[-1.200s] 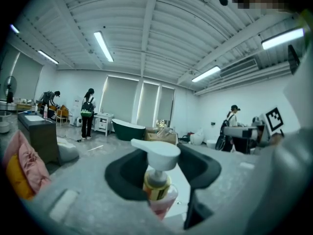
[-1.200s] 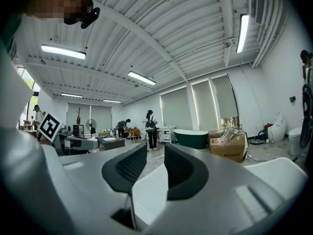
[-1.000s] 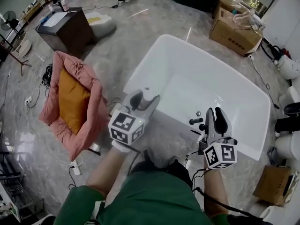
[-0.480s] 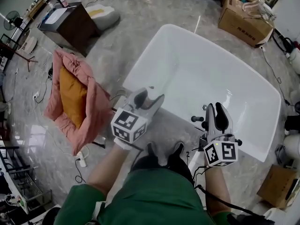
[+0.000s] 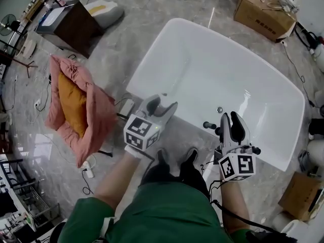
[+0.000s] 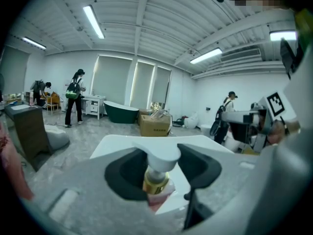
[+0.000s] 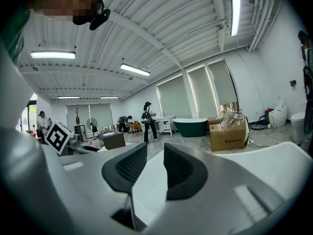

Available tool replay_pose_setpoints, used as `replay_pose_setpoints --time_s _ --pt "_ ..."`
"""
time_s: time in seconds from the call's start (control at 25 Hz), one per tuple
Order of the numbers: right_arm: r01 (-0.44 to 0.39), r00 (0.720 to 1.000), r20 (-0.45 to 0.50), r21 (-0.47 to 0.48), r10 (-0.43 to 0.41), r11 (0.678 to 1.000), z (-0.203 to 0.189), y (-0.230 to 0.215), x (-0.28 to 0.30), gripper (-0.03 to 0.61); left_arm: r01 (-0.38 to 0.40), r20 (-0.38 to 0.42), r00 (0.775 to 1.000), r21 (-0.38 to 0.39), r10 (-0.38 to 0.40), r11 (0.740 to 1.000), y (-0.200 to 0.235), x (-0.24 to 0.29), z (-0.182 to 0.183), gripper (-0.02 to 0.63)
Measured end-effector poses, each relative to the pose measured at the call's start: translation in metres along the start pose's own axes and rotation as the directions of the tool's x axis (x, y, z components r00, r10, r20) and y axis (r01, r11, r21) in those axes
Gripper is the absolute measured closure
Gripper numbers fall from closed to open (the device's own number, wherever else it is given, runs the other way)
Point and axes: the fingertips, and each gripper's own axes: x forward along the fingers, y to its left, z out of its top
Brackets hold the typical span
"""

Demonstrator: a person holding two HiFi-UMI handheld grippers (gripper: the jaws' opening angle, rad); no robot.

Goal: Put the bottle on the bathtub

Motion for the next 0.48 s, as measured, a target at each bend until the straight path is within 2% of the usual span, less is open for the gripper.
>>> replay_pose_setpoints --time_s 0.48 --pt "0.061 0.998 -0.035 0.003 -0.061 0.998 -0.015 -0.031 0.003 0.483 0.012 -0.075 0.997 -0.042 -0.015 0.999 0.008 0.044 -0.052 0.423"
